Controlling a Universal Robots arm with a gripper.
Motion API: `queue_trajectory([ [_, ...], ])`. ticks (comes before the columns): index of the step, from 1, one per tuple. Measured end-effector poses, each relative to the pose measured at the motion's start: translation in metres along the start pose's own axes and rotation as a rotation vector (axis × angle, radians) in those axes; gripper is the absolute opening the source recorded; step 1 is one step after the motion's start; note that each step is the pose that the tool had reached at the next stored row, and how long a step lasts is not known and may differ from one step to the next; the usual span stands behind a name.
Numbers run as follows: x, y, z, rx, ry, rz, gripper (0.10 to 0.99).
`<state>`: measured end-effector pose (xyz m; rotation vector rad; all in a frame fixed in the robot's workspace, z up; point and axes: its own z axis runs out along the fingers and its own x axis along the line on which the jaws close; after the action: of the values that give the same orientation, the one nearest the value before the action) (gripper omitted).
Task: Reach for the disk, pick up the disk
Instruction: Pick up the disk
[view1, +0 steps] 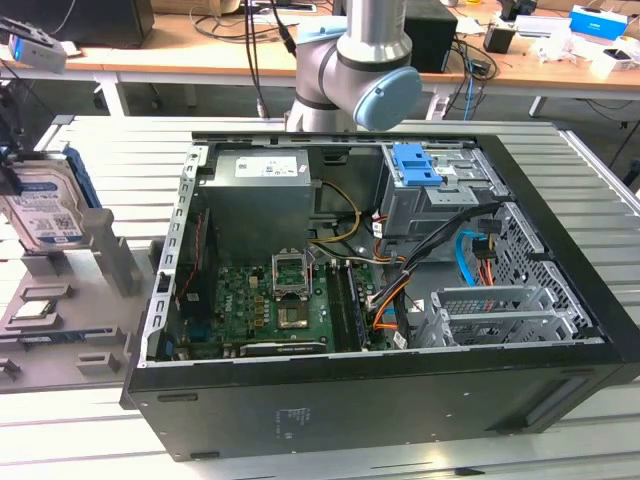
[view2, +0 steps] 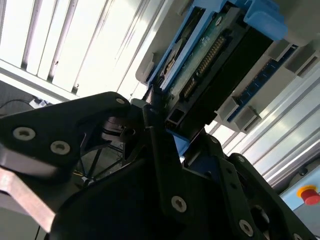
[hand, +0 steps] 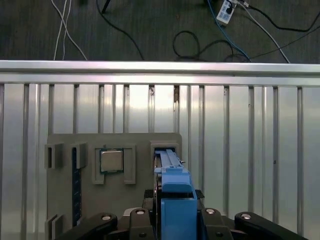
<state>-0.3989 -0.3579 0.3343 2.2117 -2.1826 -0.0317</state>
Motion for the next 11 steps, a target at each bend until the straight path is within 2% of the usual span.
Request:
queue_trajectory([
  [7,0.0002,0.0009,-0.0240,0.000,0.0000,0.000,0.369],
  [11,0.0003,0.0013,-0.0336,0.000,0.0000,0.000,0.369],
])
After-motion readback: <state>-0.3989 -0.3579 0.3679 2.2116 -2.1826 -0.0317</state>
